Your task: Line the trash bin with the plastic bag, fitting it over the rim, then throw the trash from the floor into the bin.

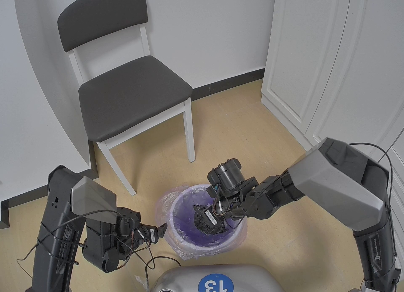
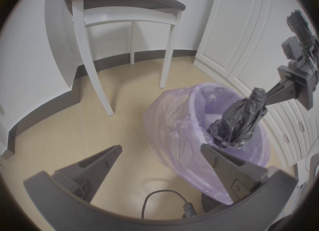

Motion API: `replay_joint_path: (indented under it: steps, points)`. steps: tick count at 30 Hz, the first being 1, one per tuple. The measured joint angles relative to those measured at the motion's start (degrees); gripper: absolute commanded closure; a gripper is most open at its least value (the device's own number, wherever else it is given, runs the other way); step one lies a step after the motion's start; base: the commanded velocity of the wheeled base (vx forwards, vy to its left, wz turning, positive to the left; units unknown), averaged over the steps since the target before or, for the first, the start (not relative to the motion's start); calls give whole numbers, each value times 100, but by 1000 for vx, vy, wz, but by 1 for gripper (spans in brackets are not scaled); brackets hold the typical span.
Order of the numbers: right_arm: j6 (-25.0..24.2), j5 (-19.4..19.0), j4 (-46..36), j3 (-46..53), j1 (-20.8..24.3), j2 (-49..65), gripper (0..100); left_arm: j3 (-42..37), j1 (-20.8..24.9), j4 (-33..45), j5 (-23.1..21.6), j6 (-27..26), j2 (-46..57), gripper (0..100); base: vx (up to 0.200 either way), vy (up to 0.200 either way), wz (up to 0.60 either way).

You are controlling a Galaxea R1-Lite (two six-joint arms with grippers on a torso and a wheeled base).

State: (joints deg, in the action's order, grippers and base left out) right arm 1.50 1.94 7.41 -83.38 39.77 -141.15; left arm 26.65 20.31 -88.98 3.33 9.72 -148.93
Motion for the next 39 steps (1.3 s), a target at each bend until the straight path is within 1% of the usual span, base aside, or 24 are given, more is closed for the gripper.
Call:
replay_joint_path:
  steps: [6, 7, 10, 21, 29, 33, 39]
  points:
    - [-74, -20, -5, -328, -88, -441, 100, 0, -2, 2, 0, 2, 0, 0, 0, 0, 0]
    - [-150, -20, 2, -385, -93, -512, 0, 0, -2, 0, 0, 0, 0, 0, 0, 0, 0]
    - [-265, -27, -2, -512, -74, -651, 0, -2, -9, 0, -2, 2, 1, 0, 0, 0, 0]
    - [-251, -22, -22, -564, -85, -857, 0, -2, -11, 0, -2, 2, 1, 0, 0, 0, 0]
    - [-232, -20, -22, -226, -165, -424, 0, 0, -6, 0, -2, 2, 1, 0, 0, 0, 0]
    - [-115, -16, -24, 108, -355, -11, 0, -2, -6, 0, -2, 2, 1, 0, 0, 0, 0]
    - [290, -11, -52, 684, -1030, 516, 0, -2, -2, 0, -2, 2, 1, 0, 0, 0, 0]
